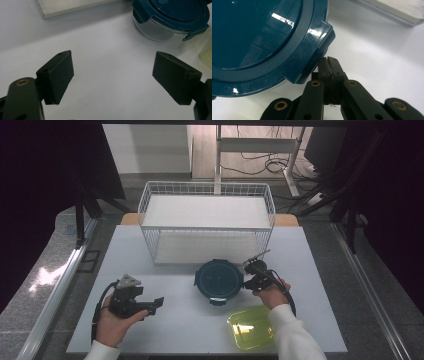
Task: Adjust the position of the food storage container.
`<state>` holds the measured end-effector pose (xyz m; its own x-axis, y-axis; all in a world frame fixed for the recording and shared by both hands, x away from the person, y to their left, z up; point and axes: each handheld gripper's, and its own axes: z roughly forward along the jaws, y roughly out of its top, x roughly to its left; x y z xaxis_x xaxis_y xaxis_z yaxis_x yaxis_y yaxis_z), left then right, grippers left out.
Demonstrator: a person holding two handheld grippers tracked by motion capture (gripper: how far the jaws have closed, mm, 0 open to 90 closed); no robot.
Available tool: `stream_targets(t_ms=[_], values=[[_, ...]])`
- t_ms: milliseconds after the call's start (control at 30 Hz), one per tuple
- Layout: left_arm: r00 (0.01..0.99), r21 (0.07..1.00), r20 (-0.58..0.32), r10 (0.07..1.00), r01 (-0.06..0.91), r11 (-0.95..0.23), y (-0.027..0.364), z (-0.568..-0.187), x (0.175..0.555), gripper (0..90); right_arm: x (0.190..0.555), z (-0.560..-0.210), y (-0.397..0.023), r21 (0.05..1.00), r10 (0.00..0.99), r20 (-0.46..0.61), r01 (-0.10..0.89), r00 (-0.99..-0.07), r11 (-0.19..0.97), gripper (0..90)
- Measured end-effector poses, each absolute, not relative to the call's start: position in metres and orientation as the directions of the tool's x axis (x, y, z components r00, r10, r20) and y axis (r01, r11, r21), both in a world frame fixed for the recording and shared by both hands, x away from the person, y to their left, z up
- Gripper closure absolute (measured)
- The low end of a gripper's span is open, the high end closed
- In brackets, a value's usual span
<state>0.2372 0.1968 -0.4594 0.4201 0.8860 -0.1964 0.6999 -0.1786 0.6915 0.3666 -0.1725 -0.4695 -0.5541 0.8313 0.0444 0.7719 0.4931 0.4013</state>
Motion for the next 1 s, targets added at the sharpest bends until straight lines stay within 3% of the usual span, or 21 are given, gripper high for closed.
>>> stream_targets(t_ms=[733,1000], values=[[0.411,0.69,-0.203,0.889,0.704,-0.167,0.2,-0.461,0.238,16.9,0.368,-0.472,-0.161,0.404,0.824,0.046,0.765,-0.565,0.503,88.9],[0.399,0.69,-0.212,0.892,0.707,-0.153,0.204,-0.461,0.237,16.9,0.361,-0.452,-0.178,0.461,0.836,0.057,0.758,-0.545,0.462,88.9]])
